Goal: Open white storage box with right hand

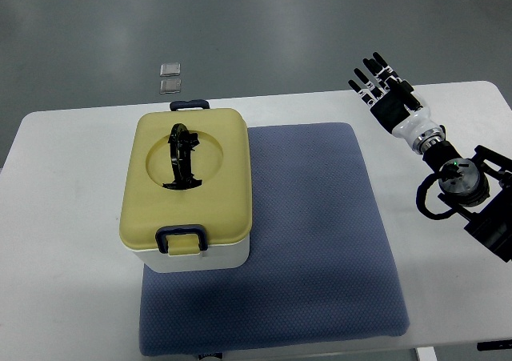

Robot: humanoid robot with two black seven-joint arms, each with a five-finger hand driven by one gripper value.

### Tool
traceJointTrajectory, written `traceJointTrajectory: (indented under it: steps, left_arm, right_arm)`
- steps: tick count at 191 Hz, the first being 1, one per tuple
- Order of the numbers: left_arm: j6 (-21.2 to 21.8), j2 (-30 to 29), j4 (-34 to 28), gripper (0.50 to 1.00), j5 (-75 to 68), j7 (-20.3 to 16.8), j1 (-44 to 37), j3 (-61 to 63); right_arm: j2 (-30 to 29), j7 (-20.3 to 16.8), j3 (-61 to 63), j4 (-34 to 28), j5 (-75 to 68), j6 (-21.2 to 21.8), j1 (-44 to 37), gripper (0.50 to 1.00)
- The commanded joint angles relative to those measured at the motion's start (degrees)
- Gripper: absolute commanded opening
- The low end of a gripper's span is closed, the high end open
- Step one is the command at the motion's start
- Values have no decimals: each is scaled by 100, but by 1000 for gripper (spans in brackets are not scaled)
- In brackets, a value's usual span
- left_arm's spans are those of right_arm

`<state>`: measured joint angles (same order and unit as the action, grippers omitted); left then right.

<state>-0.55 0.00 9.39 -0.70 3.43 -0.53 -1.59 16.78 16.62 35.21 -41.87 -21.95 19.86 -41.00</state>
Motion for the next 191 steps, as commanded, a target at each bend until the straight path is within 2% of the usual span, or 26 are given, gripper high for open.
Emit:
traceJointTrajectory:
  steps: [1, 43, 62, 105, 133, 149, 161, 162, 191]
  left_arm:
    - [-33, 0, 2, 1000, 0, 8, 1, 10]
    - [-16, 0, 2, 1000, 0, 0, 9, 1]
    - [-7, 0, -7, 1000, 0, 0, 18, 10]
    - [-33, 0, 2, 1000, 0, 0, 18, 10]
    - [-42, 0, 54, 1000, 0, 9, 18, 27]
    - [-51, 0, 81, 1000, -9, 9, 18, 27]
    - [-51, 0, 90, 1000, -9, 9, 18, 27]
    - [-60, 0, 107, 1000, -9, 9, 18, 36]
    - [-60, 0, 195, 1000, -9, 9, 27, 36]
  right_arm:
    - [0, 0, 3, 4, -2, 0, 5, 930]
    - [18, -9, -67, 4, 138, -9, -4, 930]
    - [44, -27, -111, -14, 657, 0, -83, 930]
    - [150, -88, -129, -119, 3689, 246, -857, 928]
    - [501, -88, -137, -541, 6807, 843, -1656, 928]
    - [510, -88, -199, -655, 8179, 1239, -2139, 928]
    - [510, -88, -234, -664, 8321, 1292, -2201, 928]
    - [554, -88, -417, -734, 8878, 1514, -2584, 928]
    - [668, -80, -1377, -1227, 9771, 1514, -3739, 928]
